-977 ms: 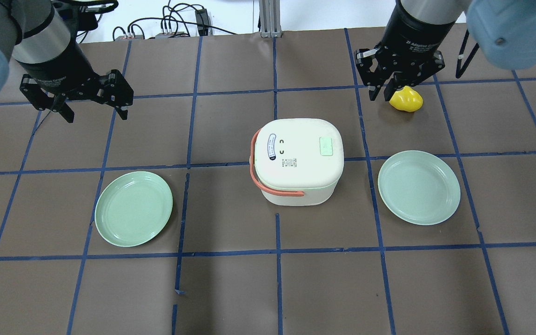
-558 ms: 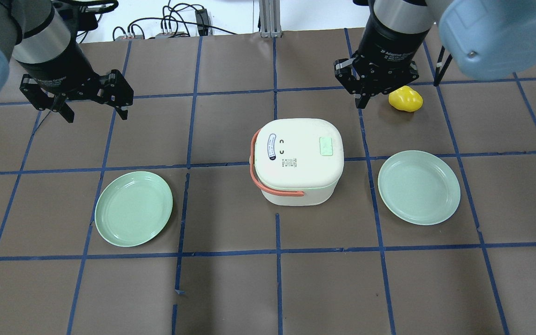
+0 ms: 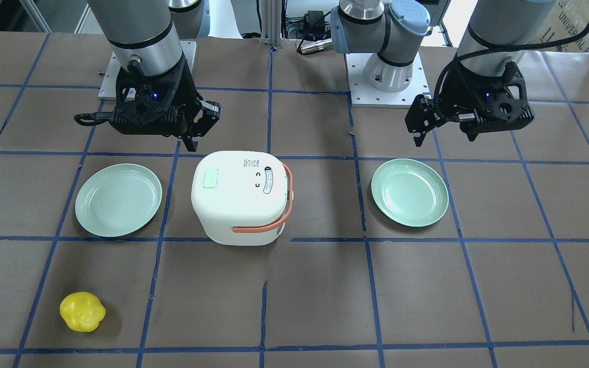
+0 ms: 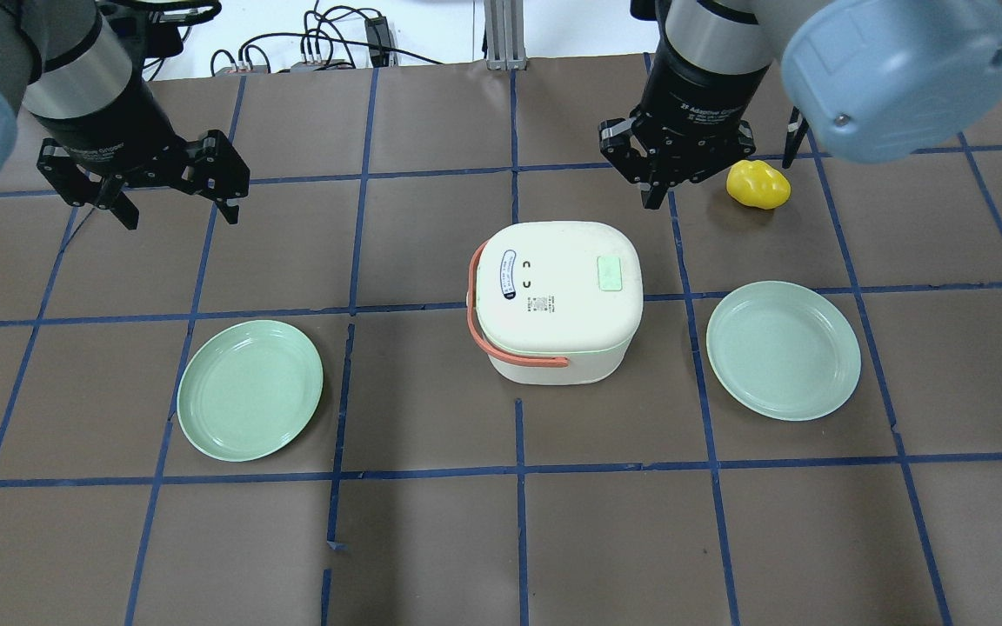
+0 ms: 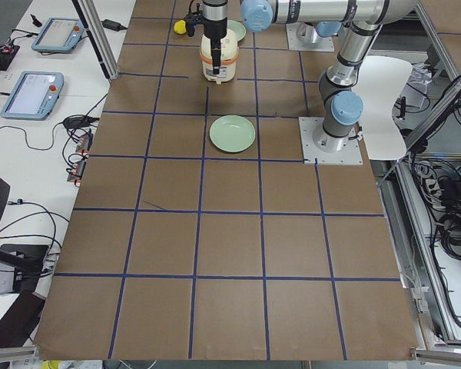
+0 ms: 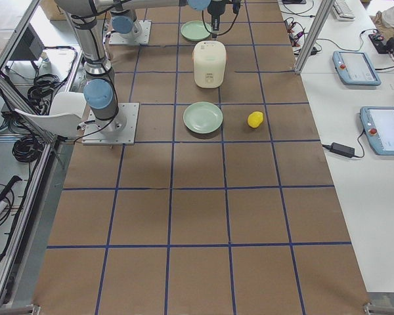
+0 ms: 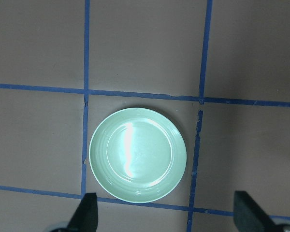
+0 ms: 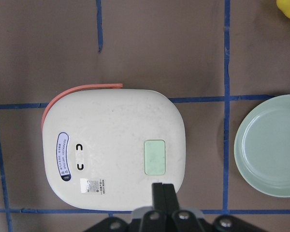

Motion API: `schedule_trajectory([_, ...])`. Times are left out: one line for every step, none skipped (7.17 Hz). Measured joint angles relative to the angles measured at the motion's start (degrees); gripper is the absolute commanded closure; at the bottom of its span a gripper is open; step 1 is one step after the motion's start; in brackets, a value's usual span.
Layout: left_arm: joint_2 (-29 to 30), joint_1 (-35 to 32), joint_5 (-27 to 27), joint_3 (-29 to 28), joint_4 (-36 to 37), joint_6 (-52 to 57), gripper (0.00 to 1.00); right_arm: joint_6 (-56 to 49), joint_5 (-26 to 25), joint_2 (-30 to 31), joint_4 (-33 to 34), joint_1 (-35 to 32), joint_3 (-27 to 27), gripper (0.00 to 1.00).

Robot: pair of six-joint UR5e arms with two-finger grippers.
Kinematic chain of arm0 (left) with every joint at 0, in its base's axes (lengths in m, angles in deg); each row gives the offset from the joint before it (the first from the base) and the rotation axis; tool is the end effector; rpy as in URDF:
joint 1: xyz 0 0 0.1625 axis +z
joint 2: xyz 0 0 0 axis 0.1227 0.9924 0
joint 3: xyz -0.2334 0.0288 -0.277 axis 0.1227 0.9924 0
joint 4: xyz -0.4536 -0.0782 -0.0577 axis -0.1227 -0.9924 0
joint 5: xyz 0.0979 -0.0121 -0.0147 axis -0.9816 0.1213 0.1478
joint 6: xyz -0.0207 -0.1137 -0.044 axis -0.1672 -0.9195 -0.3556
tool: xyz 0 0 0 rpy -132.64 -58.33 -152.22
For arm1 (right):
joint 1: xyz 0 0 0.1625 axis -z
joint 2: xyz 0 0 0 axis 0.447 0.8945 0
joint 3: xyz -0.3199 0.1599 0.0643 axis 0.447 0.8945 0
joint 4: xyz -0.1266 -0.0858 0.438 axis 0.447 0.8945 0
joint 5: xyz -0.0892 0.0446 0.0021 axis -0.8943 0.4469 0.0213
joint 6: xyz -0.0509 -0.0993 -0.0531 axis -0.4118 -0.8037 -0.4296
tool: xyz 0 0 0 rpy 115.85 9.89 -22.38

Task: Press rice cooker button
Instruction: 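Move the right gripper over the rice cooker toward its green button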

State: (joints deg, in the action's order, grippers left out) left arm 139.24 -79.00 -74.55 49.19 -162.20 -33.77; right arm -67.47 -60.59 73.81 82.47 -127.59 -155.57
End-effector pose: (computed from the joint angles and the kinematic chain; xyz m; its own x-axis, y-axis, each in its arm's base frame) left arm -0.0835 -0.5502 0.3968 -0.9924 -0.0747 -0.0979 -0.0735 0.9972 -0.0156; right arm 0.2514 -0.5480 0.3927 -0.9967 0.0309 -0.0750 0.0323 0.9993 -0.0173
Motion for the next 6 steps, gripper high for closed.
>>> schedule_trajectory([0.0,0.0,0.0,0.0,0.0,0.0,0.0,0.74,-0.43,-0.13,0.17,-0.55,-0.14,0.93])
schedule_trajectory([0.0,0.0,0.0,0.0,0.0,0.0,0.0,1.11,-0.67,-0.22,0.3,-0.91,-0.29,0.93])
schedule_trajectory([0.0,0.0,0.0,0.0,0.0,0.0,0.0,1.24,-0.73,-0.35,0.35,-1.08,-0.41,0.93])
schedule_trajectory([0.0,0.0,0.0,-0.01,0.0,0.0,0.0,1.57,-0.71,-0.52,0.35,-1.18,-0.45,0.93])
schedule_trajectory([0.0,0.0,0.0,-0.05,0.0,0.0,0.0,2.19,-0.66,-0.64,0.42,-1.3,-0.48,0.93])
schedule_trajectory([0.0,0.0,0.0,-0.06,0.0,0.0,0.0,2.59,-0.56,-0.87,0.6,-1.41,-0.51,0.93])
